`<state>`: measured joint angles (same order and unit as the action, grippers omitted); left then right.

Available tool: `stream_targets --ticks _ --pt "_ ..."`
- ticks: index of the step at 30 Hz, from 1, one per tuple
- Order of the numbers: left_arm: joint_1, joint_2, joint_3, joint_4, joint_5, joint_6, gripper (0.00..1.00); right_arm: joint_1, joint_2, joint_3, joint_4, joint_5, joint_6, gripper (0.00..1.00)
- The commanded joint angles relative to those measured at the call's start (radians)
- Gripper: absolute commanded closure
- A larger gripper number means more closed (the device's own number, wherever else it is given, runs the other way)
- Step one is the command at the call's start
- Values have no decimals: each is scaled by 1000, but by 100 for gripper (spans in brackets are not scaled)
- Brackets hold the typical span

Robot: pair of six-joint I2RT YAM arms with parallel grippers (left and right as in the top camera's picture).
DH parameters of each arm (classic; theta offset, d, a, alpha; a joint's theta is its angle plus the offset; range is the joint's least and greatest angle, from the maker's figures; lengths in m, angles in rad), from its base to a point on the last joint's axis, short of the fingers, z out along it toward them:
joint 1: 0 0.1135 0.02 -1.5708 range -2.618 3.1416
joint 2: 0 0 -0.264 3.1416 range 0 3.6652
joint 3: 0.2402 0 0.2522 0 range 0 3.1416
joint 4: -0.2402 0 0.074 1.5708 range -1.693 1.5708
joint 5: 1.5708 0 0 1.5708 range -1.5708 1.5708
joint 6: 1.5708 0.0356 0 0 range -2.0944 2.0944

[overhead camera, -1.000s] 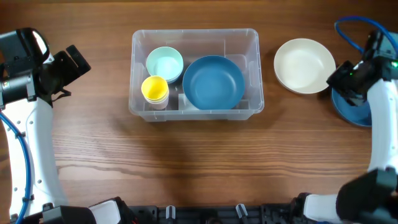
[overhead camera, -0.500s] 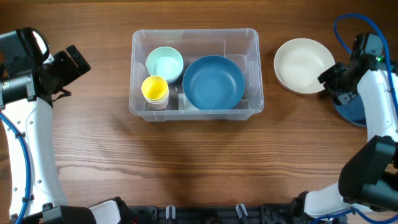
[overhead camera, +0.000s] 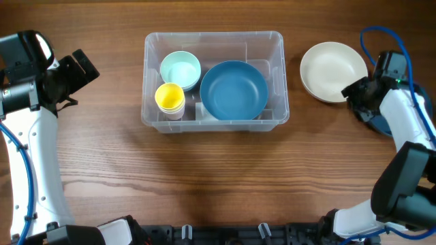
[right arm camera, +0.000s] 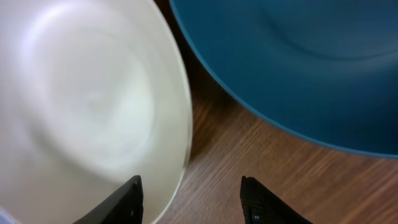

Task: Pack container
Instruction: 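Move the right gripper to the cream plate rim and grip it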

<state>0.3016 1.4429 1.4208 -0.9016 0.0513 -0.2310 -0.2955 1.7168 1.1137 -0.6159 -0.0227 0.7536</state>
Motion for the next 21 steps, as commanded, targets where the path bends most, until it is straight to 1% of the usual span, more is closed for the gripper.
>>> stream_targets --ticks 1,7,16,19,21 --pt "5 -14 14 -1 11 -13 0 6 15 -30 38 -8 39 50" --pt "5 -14 14 -1 12 -13 0 6 29 -30 82 -1 38 50" --pt "5 -14 14 -1 11 -13 0 6 117 -29 117 -5 58 52" --pt "5 -14 14 -1 11 -13 0 6 126 -29 129 -5 53 58" --pt "5 -14 14 -1 12 -13 0 6 126 -29 140 -5 36 59"
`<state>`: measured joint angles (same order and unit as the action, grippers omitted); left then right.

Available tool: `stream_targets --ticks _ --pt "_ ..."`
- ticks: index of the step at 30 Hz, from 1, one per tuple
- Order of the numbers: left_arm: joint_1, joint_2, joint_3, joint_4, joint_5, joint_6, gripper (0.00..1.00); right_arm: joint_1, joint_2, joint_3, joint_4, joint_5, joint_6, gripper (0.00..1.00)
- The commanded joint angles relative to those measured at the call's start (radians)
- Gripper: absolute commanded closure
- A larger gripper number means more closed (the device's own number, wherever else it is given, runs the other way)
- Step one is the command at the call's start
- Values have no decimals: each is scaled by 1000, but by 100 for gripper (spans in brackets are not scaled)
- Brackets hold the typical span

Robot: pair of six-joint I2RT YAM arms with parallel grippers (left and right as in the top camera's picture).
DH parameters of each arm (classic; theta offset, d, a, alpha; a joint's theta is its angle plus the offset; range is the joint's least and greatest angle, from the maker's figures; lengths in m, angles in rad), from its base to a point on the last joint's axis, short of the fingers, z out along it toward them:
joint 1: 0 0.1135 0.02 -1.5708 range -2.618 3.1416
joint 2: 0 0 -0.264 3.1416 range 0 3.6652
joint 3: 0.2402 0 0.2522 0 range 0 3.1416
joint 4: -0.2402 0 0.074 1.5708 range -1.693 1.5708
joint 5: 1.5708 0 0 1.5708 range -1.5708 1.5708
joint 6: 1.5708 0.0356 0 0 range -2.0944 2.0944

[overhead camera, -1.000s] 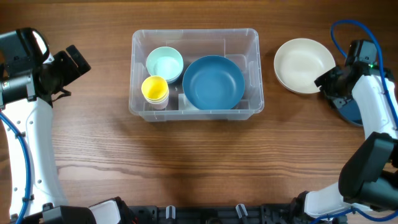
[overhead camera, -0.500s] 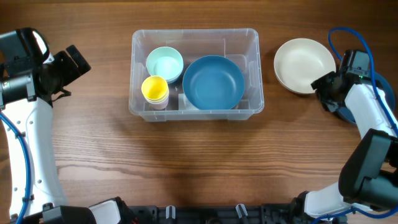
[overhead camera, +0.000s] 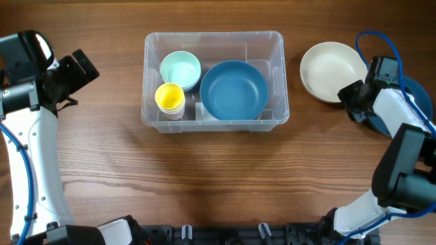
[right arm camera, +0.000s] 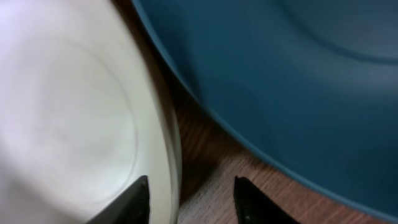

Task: Pack container
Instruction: 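Move the right gripper to the cream plate rim and grip it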

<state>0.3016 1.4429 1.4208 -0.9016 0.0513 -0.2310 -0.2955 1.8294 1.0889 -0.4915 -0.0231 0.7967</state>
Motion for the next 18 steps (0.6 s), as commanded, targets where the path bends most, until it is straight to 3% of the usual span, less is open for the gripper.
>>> stream_targets --ticks 1,11,18 --pt "5 -14 14 -1 11 -13 0 6 13 -5 22 -5 -13 60" --pt "5 -14 14 -1 11 -13 0 10 13 -5 30 -9 -63 92" --pt "5 -14 14 -1 12 -13 0 24 13 -4 48 -29 -100 93"
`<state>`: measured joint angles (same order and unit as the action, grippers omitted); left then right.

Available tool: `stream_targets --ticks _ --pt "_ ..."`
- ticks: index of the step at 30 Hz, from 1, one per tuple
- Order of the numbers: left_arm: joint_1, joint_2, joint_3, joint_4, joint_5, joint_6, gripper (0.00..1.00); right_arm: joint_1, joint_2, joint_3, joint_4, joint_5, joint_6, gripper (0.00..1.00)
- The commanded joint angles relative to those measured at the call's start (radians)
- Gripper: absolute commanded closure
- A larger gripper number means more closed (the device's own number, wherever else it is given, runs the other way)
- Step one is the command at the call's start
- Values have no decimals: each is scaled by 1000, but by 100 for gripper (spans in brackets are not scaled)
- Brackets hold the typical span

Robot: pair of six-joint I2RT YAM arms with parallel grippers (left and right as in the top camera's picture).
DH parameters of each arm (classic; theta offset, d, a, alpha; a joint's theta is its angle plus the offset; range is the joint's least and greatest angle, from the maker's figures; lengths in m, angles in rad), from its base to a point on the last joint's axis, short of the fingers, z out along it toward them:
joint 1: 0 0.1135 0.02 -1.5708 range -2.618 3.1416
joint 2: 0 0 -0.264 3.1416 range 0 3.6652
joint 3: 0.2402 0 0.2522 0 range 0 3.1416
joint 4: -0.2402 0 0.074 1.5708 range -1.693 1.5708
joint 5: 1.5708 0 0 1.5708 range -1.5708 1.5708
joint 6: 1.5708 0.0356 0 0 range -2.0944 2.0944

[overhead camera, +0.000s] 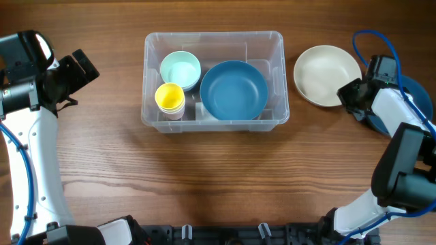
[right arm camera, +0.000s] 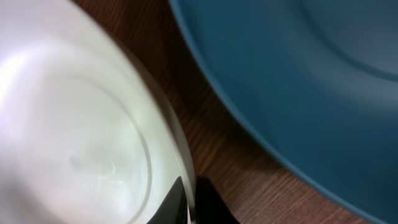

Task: Pack container
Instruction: 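Move the right gripper to the cream plate rim and grip it, then lift the cream plate and carry it into the clear box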

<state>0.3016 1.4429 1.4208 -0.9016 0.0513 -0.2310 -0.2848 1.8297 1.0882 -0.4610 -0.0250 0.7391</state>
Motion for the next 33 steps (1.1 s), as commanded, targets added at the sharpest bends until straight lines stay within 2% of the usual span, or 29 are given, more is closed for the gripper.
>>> stream_targets --ticks 1,7,11,22,28,33 --pt "5 -14 14 -1 11 -13 0 16 12 -3 24 -39 -51 93" --pt "5 -14 14 -1 12 -13 0 20 -18 26 31 -82 -61 94" --pt "5 -14 14 -1 11 -13 0 24 -64 64 19 -95 -127 94" --pt "5 -14 14 -1 12 -13 0 34 -295 164 -77 -77 -279 96" --pt "5 -14 14 -1 11 -13 0 85 -429 175 -103 -78 -433 96" --pt "5 -14 14 -1 12 -13 0 218 -505 175 -127 -60 -600 96"
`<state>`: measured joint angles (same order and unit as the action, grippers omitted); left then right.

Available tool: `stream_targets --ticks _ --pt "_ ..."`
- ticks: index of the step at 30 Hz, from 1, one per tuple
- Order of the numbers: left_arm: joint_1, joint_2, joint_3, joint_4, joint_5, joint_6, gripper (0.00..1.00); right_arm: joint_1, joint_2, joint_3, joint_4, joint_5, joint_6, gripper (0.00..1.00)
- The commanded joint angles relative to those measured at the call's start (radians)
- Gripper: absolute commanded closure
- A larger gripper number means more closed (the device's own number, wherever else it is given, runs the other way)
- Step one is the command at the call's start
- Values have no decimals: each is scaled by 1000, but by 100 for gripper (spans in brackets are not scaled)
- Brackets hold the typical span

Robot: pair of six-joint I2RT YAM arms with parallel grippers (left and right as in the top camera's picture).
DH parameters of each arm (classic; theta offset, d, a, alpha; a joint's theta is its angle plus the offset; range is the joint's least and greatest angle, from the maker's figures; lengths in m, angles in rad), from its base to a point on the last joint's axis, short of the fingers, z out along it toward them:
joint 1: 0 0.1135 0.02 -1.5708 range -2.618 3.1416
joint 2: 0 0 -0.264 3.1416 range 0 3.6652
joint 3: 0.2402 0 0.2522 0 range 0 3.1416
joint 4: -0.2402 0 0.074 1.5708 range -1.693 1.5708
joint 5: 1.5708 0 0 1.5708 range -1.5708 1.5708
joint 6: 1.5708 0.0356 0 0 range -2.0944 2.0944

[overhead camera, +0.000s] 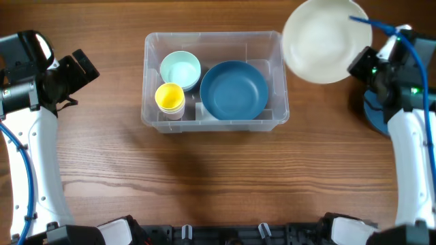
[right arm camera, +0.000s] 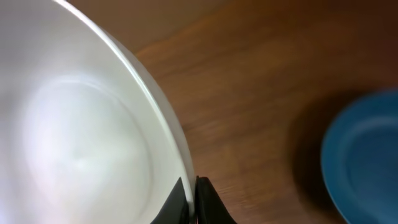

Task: Pack container
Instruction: 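Lift the cream plate and carry it into the clear box, then lower the cream plate onto the teal plate and release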

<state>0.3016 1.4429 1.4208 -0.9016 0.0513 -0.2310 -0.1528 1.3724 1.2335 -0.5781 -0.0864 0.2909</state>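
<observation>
A clear plastic container (overhead camera: pixel 276 61) stands at the table's middle back, holding a large blue bowl (overhead camera: pixel 233 90), a pale teal bowl (overhead camera: pixel 180 69) and a stack of yellow cups (overhead camera: pixel 169 99). My right gripper (overhead camera: pixel 362 62) is shut on the rim of a cream bowl (overhead camera: pixel 320 39), which hangs in the air past the container's right end. In the right wrist view the gripper (right arm camera: pixel 191 200) pinches the cream bowl's (right arm camera: pixel 74 143) edge. A blue plate (overhead camera: pixel 377 116) lies on the table at far right. My left gripper (overhead camera: pixel 87 66) hovers left of the container, its jaws not readable.
The blue plate (right arm camera: pixel 364 155) shows low on the wood in the right wrist view. A blue cable (overhead camera: pixel 392 30) runs along the right arm. A black rail lines the table's front edge.
The right gripper, shut on the cream bowl's rim then as now, has risen from the table with the bowl, which now hangs higher and nearer the back edge. The left arm is unchanged.
The right gripper stood open beside the cream bowl's rim, next to the blue plate. It then straddled the rim, still open. After that it was shut on the rim with the bowl shifted slightly left on the table. Now the bowl is held in the air.
</observation>
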Motion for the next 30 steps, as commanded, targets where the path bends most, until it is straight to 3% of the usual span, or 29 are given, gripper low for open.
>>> stream_targets --ticks 1,7,13,30 --pt "5 -14 14 -1 12 -13 0 127 -52 30 -15 29 -169 95" --pt "5 -14 14 -1 11 -13 0 353 -32 30 -45 122 -193 96" --pt "5 -14 14 -1 11 -13 0 484 42 30 -24 159 -171 96" --pt "5 -14 14 -1 11 -13 0 520 333 30 74 178 -123 96"
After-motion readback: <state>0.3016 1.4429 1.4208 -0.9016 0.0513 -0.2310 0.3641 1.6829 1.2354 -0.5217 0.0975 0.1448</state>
